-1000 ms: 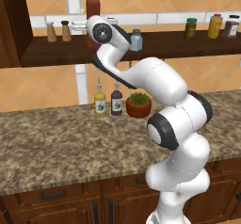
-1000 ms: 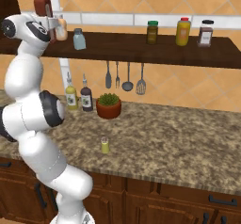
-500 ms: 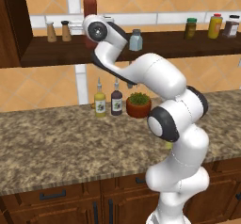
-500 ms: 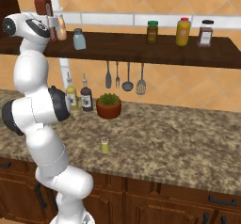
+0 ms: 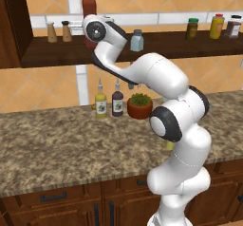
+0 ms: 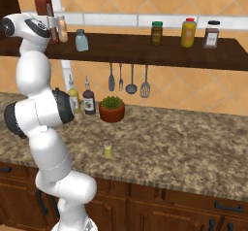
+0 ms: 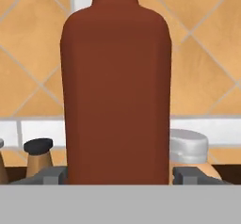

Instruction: Put the shaker and condiment bottle from the counter next to their counterparts in the cabinet.

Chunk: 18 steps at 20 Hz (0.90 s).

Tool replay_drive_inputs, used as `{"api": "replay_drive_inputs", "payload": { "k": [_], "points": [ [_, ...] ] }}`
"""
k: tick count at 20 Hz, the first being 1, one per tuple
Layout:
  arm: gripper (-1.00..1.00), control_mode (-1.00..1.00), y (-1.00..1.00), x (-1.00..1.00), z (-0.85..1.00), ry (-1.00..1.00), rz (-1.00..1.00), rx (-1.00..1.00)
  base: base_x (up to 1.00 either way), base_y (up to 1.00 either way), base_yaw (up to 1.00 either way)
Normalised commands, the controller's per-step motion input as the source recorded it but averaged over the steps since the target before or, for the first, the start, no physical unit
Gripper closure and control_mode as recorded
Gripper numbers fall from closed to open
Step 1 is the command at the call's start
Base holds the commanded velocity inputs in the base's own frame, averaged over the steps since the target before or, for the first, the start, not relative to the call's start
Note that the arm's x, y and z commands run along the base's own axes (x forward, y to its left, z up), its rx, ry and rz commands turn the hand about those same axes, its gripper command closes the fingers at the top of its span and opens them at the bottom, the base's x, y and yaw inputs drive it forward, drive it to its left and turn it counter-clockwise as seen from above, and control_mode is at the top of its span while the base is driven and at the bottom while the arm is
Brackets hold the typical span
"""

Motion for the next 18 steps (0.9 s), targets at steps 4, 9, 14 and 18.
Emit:
{"api": "replay_drive_inputs", "payload": {
  "k": [4, 9, 14, 18],
  "points": [
    [-1.00, -1.00, 0.00, -0.43, 0.02, 0.00, -0.07, 0.02, 0.00, 0.00, 0.00],
    [-1.00, -1.00, 0.00, -0.78, 0.00, 0.00, -0.04, 0.00, 0.00, 0.00, 0.00],
    [-1.00, -1.00, -0.18, -0.93, 0.09, 0.00, -0.01, 0.00, 0.00, 0.00, 0.00],
    [-1.00, -1.00, -0.78, -0.96, 0.01, -0.12, 0.02, 0.00, 0.00, 0.00, 0.00]
  ]
}}
